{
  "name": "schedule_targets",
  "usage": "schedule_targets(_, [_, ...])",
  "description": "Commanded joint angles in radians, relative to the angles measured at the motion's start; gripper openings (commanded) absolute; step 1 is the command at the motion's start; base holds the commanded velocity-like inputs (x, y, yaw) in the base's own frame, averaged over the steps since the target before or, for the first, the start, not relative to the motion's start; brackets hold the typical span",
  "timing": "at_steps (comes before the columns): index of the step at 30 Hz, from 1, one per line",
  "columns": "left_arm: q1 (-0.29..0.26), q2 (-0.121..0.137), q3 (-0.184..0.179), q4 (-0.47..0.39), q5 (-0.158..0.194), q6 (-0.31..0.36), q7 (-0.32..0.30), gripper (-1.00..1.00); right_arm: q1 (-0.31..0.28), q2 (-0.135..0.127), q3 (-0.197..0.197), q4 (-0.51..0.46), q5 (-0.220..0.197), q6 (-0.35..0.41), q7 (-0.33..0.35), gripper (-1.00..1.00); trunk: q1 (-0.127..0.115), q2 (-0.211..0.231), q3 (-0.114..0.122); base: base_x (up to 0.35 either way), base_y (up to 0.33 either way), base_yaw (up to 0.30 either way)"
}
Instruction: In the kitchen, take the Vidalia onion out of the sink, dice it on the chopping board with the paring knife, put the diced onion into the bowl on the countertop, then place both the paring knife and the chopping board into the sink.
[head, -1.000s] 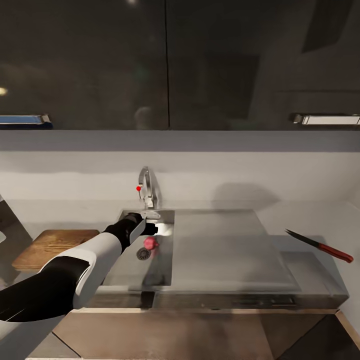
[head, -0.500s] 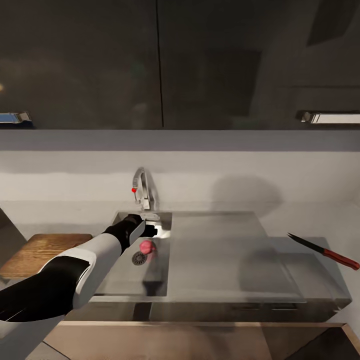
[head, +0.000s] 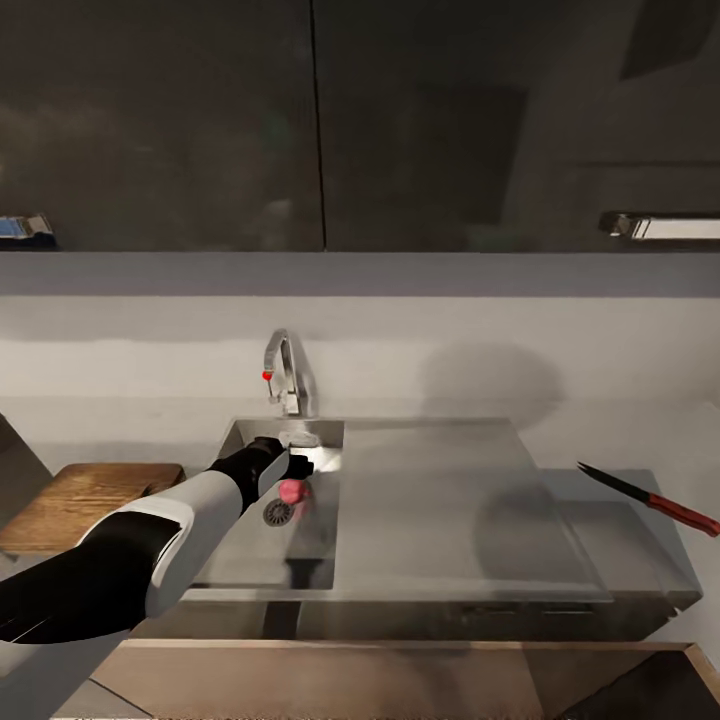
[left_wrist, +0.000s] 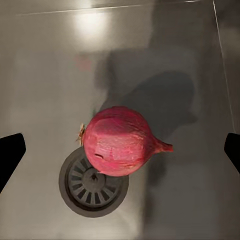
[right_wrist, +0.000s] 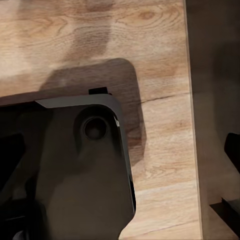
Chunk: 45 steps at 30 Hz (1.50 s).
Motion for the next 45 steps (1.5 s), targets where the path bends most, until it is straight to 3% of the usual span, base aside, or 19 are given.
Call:
schedule_targets(1, [-0.001, 0.000, -0.008, -0.001, 0.011, 0.005, 0.005, 1.00, -0.001, 0.000, -0.006, 0.001, 0.000, -0.004, 0.000, 1.00, 0.001, -0.002, -0.003, 0.000, 0.000, 0.000])
schedule_targets(45, [-0.001, 0.001, -0.008, 0.001, 0.010, 0.005, 0.003, 1.00, -0.001, 0.001, -0.006, 0.001, 0.000, -0.004, 0.002, 1.00, 0.001, -0.002, -0.060, 0.021, 0.000, 0.000])
